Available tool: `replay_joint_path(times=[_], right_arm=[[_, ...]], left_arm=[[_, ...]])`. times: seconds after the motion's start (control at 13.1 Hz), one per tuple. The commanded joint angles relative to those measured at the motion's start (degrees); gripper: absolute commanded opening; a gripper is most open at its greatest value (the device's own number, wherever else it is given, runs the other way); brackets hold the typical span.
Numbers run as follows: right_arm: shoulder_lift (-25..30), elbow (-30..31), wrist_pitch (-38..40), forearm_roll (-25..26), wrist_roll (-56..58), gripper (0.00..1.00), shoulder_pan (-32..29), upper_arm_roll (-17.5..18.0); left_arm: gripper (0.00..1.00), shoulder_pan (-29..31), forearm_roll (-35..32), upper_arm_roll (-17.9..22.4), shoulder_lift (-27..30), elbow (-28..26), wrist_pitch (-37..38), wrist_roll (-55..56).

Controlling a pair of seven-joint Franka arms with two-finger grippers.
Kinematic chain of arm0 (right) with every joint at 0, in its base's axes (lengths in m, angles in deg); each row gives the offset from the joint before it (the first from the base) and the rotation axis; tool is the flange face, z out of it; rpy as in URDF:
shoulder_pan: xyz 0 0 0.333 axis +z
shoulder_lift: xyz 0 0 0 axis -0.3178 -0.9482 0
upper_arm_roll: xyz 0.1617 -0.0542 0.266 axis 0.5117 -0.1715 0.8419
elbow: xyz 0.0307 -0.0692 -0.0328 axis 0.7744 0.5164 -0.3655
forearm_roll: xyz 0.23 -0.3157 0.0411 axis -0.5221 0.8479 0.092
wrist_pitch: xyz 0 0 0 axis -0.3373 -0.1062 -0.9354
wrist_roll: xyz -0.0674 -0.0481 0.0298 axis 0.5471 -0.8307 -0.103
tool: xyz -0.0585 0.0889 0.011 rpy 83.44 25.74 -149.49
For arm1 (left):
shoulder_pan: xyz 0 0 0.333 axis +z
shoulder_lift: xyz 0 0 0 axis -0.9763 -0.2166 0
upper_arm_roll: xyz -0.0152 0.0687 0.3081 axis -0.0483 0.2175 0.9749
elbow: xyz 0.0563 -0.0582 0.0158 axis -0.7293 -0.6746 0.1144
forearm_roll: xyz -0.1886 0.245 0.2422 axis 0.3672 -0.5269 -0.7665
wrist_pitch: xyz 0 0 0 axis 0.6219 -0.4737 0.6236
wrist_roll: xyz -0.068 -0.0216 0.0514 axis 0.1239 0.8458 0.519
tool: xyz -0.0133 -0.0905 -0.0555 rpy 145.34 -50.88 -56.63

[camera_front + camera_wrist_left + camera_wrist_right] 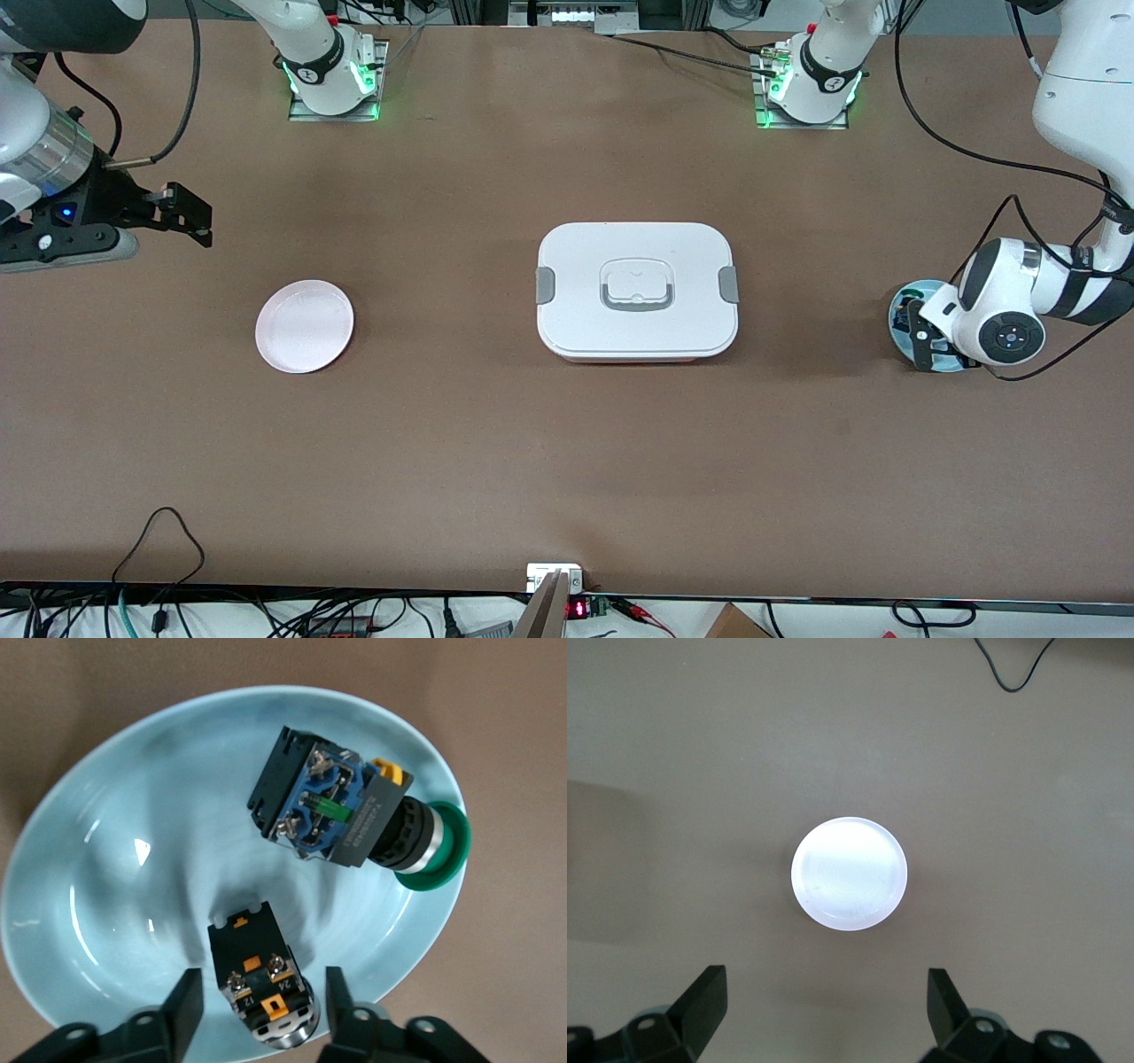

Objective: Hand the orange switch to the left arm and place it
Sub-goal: 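Open the left gripper to release the switch in the dish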

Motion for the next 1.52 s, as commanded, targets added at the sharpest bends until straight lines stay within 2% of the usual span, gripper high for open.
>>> replay_joint_path(times=[0.0, 0.15, 0.3, 0.46, 0.69, 0.76, 1.07, 1.22, 1.29, 1.45], right_arm=[[-0.14, -0.45, 1.26, -0.97, -0.33, 1.00, -0.09, 0.19], [-0.14, -0.45, 1.44, -2.28, -0.41, 1.00, -0.27, 0.19], [-0.14, -0.45, 1.53, -3.95, -0.33, 1.00, -0.53, 0.01], [-0.05, -0.45, 1.62, -4.04, -0.33, 1.00, -0.53, 0.10], [-0.14, -0.45, 2.50, -4.04, -0.33, 1.00, -0.71, 0.01], [-0.14, -0.45, 2.41, -4.04, -0.41, 1.00, -0.71, 0.01], [-0.23, -0.45, 2.41, -3.96, -0.68, 1.00, -0.71, 0.10], [-0.23, -0.45, 2.41, -3.96, -0.68, 1.00, -0.71, 0.10], [-0.23, -0.45, 2.41, -3.96, -0.77, 1.00, -0.71, 0.10], [-0.23, -0.45, 2.41, -3.96, -0.59, 1.00, -0.71, 0.10]], left_arm=[[1.00, 0.54, 0.00, -1.84, 1.97, 1.33, 3.85, -2.10], [1.00, 0.45, 6.12, -3.16, 3.98, 3.08, 9.98, -1.92], [1.00, -0.07, 11.32, -5.00, 4.35, 8.59, 19.02, -0.09], [1.00, -1.21, 14.23, -6.50, 4.35, 13.70, 27.03, 6.65], [1.00, -2.01, 26.86, -6.95, 4.52, 19.33, 37.49, 22.11], [1.00, -2.62, 28.47, -7.12, 4.52, 21.00, 39.79, 25.81], [1.00, -4.55, 35.06, -8.96, 4.52, 29.17, 43.32, 36.46], [1.00, -6.74, 35.16, -9.85, 4.35, 34.26, 47.09, 43.31], [1.00, -7.62, 35.16, -9.24, 5.13, 34.55, 46.50, 47.43], [1.00, -13.32, 35.51, -3.73, 11.26, 31.24, 41.24, 61.46]])
